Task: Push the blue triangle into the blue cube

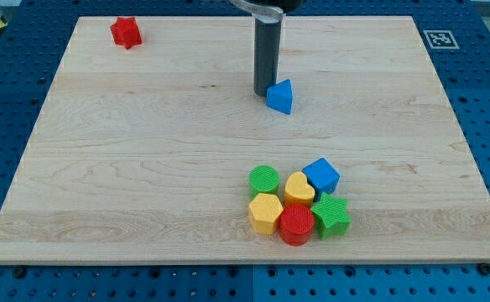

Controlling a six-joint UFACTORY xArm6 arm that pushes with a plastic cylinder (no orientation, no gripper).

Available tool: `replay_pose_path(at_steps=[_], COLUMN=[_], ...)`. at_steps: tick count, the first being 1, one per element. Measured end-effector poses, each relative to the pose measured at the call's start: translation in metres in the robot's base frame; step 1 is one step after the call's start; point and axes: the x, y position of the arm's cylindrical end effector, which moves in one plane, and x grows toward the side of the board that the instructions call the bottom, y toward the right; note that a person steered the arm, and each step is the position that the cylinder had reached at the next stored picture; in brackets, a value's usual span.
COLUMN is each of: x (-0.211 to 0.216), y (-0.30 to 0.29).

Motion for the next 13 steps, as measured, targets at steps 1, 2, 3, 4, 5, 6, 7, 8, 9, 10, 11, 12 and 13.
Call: replay_pose_path(at_steps=[1,2,3,4,5,6,7,8,9,10,11,12,13], x=[-0.001,-0.010,0.011,0.020,0.030,0.032,0.034,0.034,0.035,0.051,0.056,0.062,0.070], y=[0.010,0.033,0.046,0.048,0.051,0.054,0.054,0.054,0.054,0.054,0.054,0.054,0.054])
